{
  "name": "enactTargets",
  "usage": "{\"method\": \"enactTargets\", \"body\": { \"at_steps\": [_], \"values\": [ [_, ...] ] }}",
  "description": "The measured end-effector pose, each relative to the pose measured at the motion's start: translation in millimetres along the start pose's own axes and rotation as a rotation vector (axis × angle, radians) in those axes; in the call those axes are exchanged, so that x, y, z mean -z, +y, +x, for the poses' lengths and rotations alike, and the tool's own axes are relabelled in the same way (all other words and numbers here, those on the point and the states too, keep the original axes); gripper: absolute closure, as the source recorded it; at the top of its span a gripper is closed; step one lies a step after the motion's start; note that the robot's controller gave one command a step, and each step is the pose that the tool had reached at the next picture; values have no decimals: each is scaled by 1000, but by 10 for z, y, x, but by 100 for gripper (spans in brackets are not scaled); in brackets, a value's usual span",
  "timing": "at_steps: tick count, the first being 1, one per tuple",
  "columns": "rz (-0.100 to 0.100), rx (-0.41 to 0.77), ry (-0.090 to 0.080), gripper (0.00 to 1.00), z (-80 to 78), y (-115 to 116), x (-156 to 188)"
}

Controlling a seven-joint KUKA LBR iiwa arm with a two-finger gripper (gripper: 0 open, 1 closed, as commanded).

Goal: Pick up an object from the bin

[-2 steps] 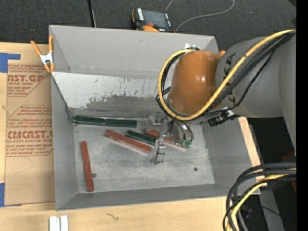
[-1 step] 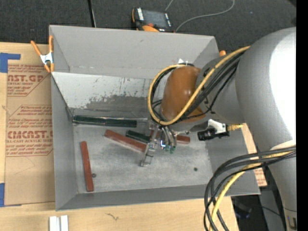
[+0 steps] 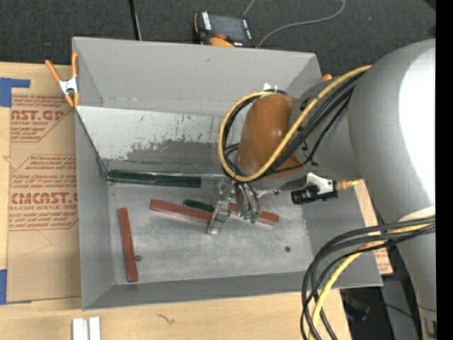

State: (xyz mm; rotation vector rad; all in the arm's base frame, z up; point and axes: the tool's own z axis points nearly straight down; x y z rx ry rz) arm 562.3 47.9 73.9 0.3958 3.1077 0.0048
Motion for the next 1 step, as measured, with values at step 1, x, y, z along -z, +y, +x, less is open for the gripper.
{"method": "enactTargets", "body": {
  "at_steps": [1],
  "values": [
    [1, 507, 1, 100, -106, 159, 1561]
  ]
}}
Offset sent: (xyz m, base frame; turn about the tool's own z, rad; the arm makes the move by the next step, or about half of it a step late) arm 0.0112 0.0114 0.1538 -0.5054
